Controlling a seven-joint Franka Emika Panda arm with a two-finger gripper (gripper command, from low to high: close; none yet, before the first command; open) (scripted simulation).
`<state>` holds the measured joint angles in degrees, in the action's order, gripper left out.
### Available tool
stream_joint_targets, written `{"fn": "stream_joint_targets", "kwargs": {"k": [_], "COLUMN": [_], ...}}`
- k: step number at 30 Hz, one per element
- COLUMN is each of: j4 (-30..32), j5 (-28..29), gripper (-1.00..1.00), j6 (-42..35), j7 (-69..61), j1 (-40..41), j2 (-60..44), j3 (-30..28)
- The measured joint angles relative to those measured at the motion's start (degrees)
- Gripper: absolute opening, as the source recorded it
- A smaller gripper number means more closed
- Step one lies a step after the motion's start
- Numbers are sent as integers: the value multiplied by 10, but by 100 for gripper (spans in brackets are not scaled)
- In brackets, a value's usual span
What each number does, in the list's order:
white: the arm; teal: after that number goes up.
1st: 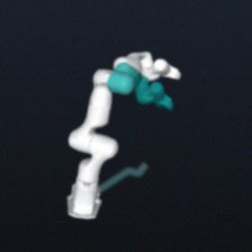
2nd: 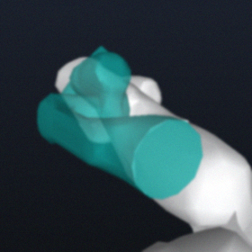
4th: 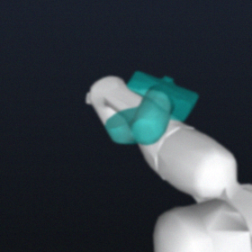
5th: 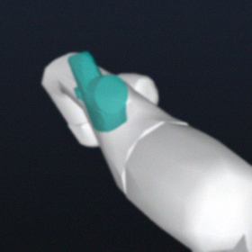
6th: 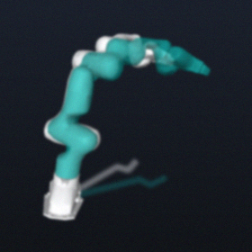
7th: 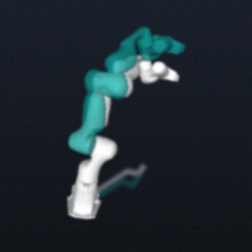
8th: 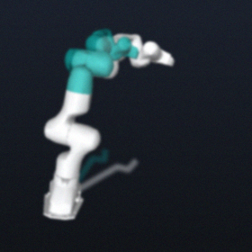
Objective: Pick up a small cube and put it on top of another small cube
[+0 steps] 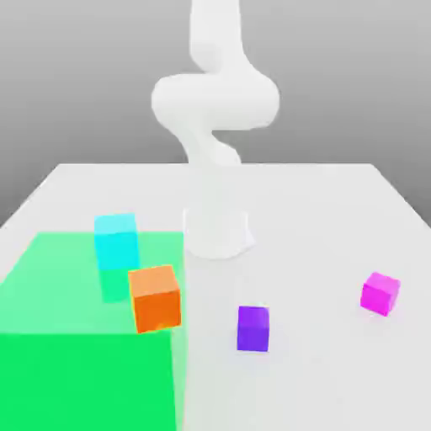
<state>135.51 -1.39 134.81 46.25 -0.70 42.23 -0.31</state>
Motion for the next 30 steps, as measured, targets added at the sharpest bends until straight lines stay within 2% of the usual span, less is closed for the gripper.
{"fn": "stream_joint_targets", "kwargs": {"k": [12,16,18,23,29,30], "j4": [213,295,324,322,311,310], "j5": [-51,-41,-16,27,56,56], "gripper": [0,0,0,0,0,-100], "j6": [174,246,297,369,442,450], "j7": [45,86,119,153,177,178], "j1": [-37,-39,-37,-41,-86,-92], "j2": [-213,-300,-368,-459,-545,-555], "j3": [32,63,73,62,11,6]}}
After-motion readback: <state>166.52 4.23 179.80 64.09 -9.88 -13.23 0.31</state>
